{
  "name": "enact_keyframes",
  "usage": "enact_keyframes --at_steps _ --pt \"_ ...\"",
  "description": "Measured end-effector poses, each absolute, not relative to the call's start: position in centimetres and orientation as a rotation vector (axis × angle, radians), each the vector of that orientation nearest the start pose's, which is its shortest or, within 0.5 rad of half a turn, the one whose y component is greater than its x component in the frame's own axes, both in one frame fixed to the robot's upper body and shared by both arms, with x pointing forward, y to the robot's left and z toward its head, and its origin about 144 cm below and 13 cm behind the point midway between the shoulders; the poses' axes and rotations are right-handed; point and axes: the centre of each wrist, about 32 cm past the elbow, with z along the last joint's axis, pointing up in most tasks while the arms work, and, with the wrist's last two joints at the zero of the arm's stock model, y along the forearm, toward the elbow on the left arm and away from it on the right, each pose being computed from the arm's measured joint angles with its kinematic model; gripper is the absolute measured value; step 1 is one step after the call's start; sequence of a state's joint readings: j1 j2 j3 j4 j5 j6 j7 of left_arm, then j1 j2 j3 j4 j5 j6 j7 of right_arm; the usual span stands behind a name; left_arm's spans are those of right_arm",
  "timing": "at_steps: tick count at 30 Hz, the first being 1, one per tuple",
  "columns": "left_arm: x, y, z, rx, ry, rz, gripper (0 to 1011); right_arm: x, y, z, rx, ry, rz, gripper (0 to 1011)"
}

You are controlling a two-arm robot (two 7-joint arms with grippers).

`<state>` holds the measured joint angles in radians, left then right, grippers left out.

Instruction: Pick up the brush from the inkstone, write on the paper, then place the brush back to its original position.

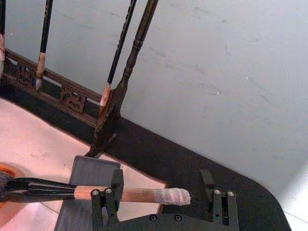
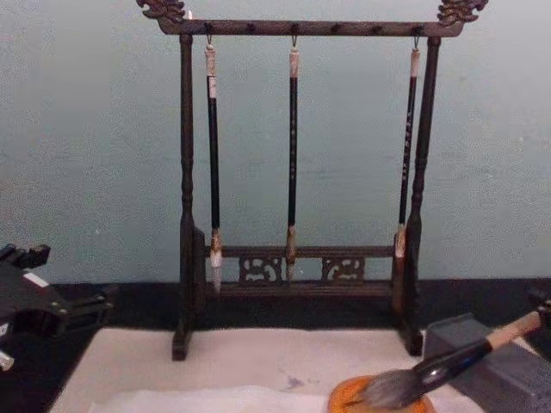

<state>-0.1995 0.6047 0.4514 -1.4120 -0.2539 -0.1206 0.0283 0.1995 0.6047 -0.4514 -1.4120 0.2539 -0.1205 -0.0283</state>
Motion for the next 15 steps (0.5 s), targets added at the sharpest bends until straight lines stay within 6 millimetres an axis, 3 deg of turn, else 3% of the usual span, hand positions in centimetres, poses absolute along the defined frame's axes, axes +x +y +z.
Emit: enact_keyframes --at_steps 15 --pt "48.86 30.97 113.98 0.304 -0.285 1.248 1010 48.86 -30.96 113.98 -0.304 -0.285 -1.248 1000"
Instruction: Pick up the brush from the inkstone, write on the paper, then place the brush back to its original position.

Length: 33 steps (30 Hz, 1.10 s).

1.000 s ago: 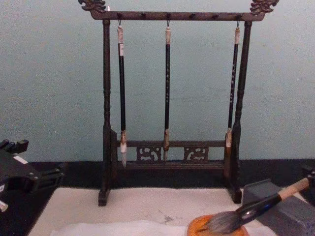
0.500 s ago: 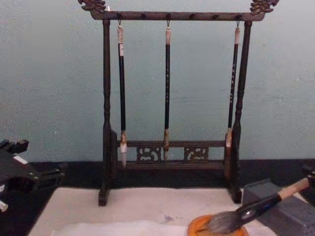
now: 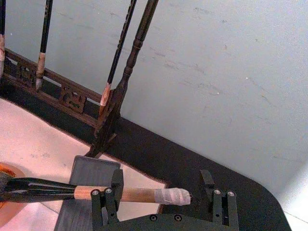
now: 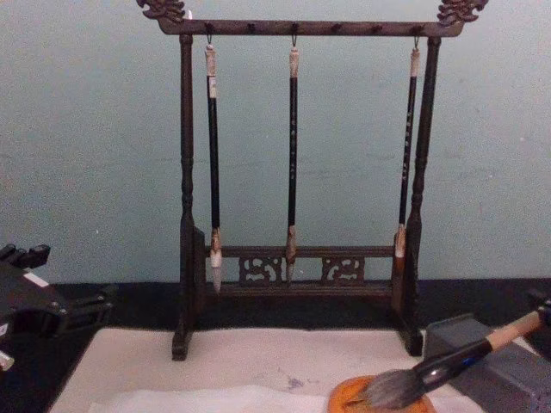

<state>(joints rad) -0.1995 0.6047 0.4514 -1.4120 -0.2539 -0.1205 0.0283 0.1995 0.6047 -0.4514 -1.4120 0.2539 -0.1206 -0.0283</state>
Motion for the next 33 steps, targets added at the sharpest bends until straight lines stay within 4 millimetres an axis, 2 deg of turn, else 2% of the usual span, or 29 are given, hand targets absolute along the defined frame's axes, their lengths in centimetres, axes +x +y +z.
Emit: enact_keyframes --at_steps 7,15,24,33 --pt "48.9 31.0 114.0 0.304 -0.285 1.248 1010 48.8 -31.0 114.1 -0.295 -0.275 -1.251 1000" --pt "48.9 31.0 114.0 0.304 -0.285 1.248 1010 48.1 -31.3 115.1 -0.234 -0.192 -1.249 1000" --pt "48.9 31.0 114.0 0.304 -0.285 1.248 1010 47.5 -32.1 116.7 -0.126 0.093 -1.235 1000" --pt "48.9 31.0 114.0 0.304 -0.285 1.248 1010 47.7 -32.8 117.6 -0.009 0.462 -1.203 1000"
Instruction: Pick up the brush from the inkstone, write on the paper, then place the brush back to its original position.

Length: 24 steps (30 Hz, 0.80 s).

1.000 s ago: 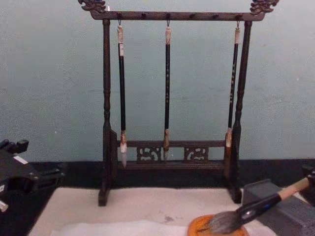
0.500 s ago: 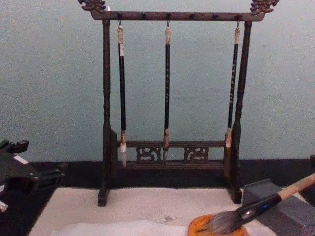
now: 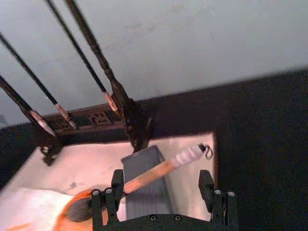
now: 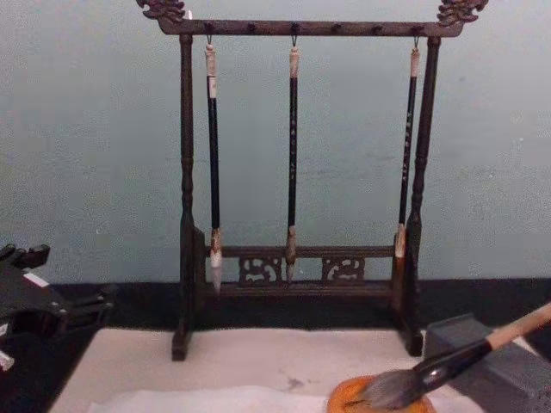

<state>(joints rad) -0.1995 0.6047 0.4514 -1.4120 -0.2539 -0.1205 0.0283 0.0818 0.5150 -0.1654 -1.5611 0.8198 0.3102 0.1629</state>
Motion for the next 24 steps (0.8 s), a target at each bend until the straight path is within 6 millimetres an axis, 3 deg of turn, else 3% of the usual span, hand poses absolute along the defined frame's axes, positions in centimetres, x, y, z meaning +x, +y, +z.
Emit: enact_keyframes --at_steps 10,24 --pt "48.9 31.0 114.0 0.304 -0.285 1.248 1010 48.6 -33.2 117.3 0.106 0.740 -1.186 1000" --pt "48.9 31.0 114.0 0.304 -0.285 1.248 1010 50.1 -32.1 116.2 0.242 0.905 -1.156 1000"
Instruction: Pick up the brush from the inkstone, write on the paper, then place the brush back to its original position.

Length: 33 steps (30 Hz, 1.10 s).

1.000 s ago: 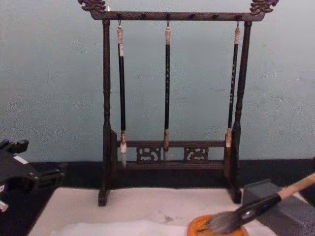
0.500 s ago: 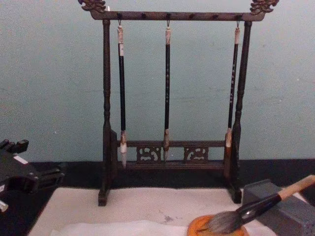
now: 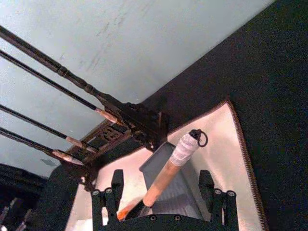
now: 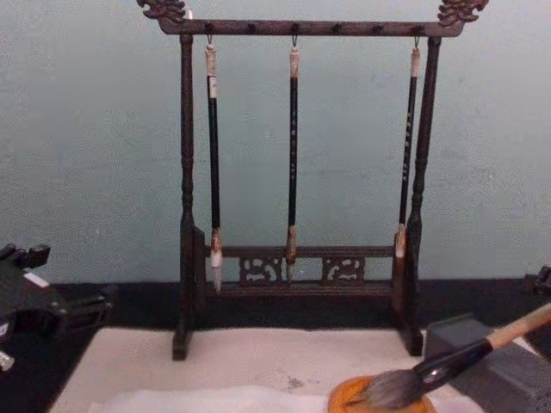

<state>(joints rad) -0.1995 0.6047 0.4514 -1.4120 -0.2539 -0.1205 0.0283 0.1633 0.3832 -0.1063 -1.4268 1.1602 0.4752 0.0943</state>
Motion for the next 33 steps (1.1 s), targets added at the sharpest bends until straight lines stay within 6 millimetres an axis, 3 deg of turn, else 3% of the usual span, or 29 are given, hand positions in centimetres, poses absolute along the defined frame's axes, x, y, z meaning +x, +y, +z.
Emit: enact_keyframes --at_steps 15,33 --pt "48.9 31.0 114.0 0.304 -0.285 1.248 1010 51.8 -30.8 115.0 0.300 0.980 -1.140 1000" --pt "48.9 31.0 114.0 0.305 -0.285 1.248 1010 54.7 -31.6 114.0 0.334 0.967 -1.136 1000"
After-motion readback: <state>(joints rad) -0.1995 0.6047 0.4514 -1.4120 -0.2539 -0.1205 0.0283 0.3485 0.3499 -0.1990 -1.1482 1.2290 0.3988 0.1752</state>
